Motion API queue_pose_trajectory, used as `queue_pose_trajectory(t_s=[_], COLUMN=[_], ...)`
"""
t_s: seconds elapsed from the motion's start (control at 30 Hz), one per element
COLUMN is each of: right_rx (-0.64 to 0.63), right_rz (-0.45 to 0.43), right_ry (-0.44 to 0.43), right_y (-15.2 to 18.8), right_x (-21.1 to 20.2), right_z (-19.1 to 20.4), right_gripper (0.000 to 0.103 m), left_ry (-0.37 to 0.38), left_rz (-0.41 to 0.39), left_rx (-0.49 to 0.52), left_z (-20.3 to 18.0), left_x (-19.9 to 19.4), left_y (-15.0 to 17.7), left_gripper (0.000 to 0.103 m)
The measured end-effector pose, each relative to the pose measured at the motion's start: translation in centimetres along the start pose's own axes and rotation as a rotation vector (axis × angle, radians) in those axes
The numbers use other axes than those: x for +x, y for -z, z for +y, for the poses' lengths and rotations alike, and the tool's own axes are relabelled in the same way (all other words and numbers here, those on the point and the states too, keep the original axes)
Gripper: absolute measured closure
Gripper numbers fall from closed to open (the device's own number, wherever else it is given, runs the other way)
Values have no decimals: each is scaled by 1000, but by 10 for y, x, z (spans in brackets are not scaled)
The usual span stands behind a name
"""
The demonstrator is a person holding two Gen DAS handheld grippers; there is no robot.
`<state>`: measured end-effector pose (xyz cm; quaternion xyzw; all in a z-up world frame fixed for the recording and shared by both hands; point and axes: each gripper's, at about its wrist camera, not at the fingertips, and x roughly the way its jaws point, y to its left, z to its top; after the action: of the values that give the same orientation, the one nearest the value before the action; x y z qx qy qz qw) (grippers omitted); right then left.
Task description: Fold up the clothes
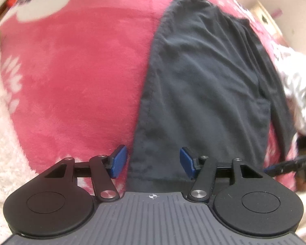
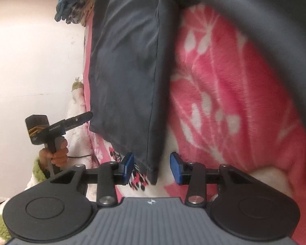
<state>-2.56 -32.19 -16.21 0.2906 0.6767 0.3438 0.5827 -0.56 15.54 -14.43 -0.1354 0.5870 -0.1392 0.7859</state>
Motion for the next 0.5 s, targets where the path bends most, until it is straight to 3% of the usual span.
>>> queue_pose_trajectory(t_s=[0.03,0.07,0.1,0.23,0.33,0.4,0.43,0.47,0.5], right_rx=[-9,-24,-48,-133,-125,-100,-100,-115,-140], right_rz=[6,16,26,49,68,84,89,95,93], right_ry=[4,7,8,38,119,123,122,129,142], right_y=[-2,-2,-1,1,-3,-7,-9,-10,-10], right_x=[6,10,11,10,17,19,18,13,6], right_z=[2,7,12,30,23,20,21,25,29], right_gripper=[84,94,97,99,98,96,93,79,65], left_ry=[-7,-13,-14,-35,-62,-54,-48,-42,-37], left_rz=[0,0,-1,-4,33,34,32,31,30], left_rx=[10,19,25,51,35,18,19,23,25], left_z=[-3,-6,-8,-13,-7,-4,-5,-6,-6], left_x=[0,-1,-2,-11,-3,-2,-4,-5,-6], left_y=[1,3,4,6,6,7,7,7,8], left_gripper=[72,95,101,102,100,98,90,76,69])
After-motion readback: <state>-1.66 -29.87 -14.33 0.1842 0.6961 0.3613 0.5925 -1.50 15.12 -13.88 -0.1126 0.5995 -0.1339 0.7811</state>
